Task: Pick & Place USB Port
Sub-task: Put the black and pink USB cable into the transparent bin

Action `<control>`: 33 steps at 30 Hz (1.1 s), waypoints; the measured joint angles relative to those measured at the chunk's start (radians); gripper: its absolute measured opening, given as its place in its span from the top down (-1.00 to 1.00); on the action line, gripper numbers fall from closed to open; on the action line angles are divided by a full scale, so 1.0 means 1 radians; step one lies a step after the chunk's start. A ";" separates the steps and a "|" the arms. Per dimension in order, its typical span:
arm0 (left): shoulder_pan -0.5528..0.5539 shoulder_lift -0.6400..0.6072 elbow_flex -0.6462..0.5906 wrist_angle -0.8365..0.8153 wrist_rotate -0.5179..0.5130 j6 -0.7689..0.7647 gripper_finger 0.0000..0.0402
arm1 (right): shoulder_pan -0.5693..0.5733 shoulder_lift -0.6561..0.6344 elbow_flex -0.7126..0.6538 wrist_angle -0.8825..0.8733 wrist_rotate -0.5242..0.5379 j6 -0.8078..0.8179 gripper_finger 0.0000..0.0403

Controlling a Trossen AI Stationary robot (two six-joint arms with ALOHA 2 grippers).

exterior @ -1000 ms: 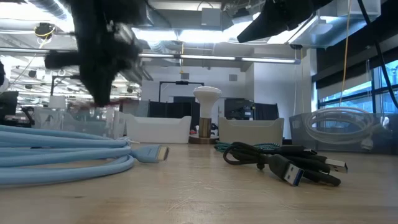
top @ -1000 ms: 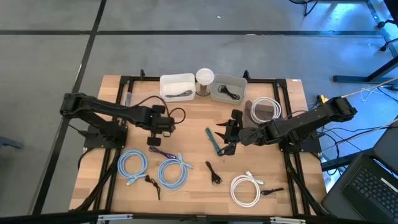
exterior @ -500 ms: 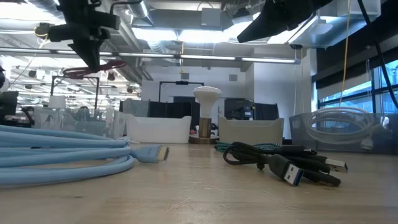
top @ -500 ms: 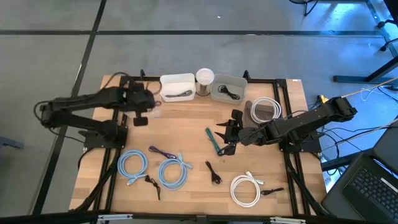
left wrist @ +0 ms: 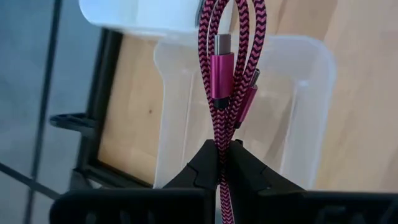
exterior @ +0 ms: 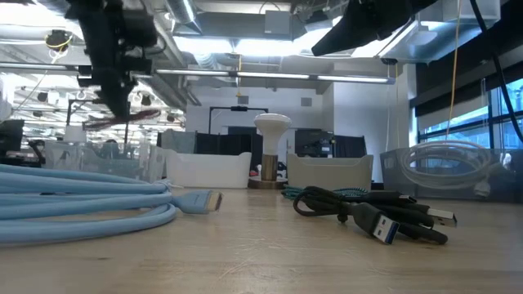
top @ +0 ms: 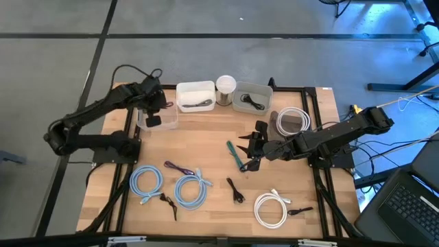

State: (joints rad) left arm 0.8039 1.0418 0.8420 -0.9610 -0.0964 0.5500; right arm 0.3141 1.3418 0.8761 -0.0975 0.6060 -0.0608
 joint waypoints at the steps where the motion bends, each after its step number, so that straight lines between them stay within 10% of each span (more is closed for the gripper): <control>1: 0.023 0.006 -0.016 0.016 0.015 0.014 0.95 | 0.000 0.000 0.000 0.000 0.000 0.000 0.21; 24: 0.123 0.417 -0.104 0.199 0.022 0.036 0.94 | 0.000 0.000 0.000 0.000 0.000 0.000 0.21; 33: 0.123 0.412 -0.102 0.185 -0.006 0.022 0.63 | 0.000 0.000 0.000 0.000 0.000 0.000 0.21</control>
State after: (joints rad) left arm 0.9268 1.4542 0.7395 -0.7763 -0.1024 0.5724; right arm 0.3143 1.3418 0.8761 -0.0972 0.6060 -0.0608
